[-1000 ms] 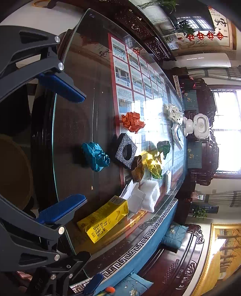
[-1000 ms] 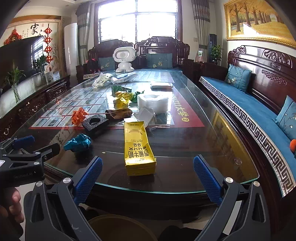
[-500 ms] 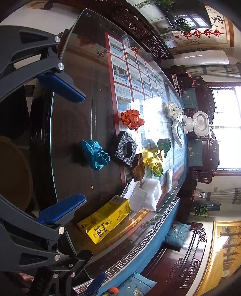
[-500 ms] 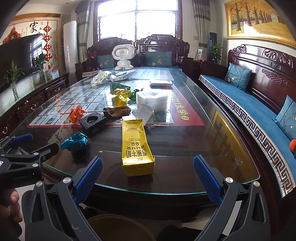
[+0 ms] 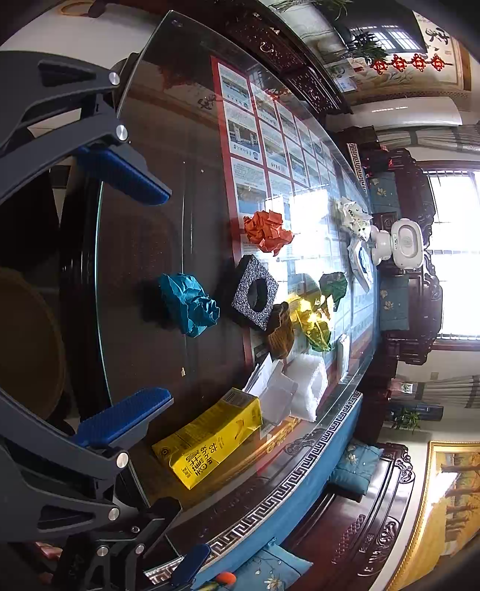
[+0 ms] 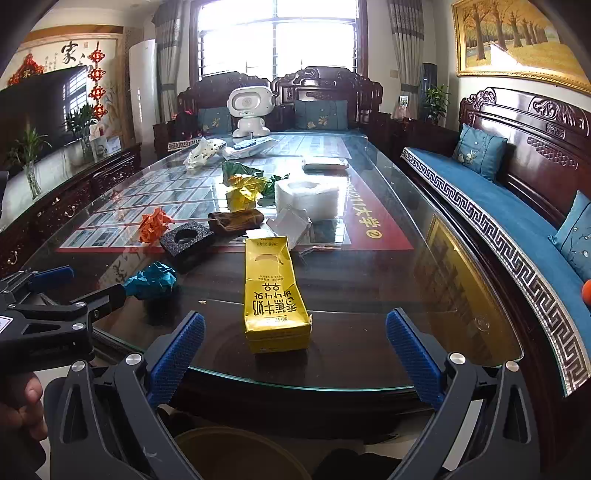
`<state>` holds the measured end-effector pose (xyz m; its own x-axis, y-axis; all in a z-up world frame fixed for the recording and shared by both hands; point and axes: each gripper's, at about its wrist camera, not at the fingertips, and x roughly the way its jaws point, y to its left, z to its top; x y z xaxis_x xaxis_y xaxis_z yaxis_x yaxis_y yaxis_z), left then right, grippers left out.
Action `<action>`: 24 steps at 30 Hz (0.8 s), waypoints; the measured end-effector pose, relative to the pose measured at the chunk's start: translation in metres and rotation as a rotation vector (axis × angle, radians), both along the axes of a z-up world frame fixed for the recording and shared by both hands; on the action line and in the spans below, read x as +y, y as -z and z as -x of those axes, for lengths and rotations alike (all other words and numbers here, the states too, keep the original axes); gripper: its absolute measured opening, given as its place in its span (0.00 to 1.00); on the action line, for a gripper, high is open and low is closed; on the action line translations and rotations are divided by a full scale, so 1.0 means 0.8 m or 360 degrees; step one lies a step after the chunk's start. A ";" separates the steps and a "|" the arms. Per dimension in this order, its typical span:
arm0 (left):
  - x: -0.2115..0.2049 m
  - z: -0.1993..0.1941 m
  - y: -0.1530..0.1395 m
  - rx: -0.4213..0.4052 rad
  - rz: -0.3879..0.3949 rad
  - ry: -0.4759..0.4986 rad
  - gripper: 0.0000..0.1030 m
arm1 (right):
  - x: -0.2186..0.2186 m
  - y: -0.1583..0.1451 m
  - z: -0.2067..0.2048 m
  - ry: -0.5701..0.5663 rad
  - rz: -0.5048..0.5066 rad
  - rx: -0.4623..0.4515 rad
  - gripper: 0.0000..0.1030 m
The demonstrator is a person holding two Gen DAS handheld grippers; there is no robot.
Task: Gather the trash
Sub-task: 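Close the left tool on the teal paper while the right tool grasps the yellow carton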
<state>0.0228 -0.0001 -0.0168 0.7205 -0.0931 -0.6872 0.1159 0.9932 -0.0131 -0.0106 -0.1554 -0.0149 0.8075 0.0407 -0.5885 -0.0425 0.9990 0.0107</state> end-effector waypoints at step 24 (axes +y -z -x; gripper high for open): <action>-0.011 -0.091 0.054 0.0134 -0.0040 0.0018 0.96 | -0.010 0.019 -0.027 0.0024 -0.0010 0.0058 0.92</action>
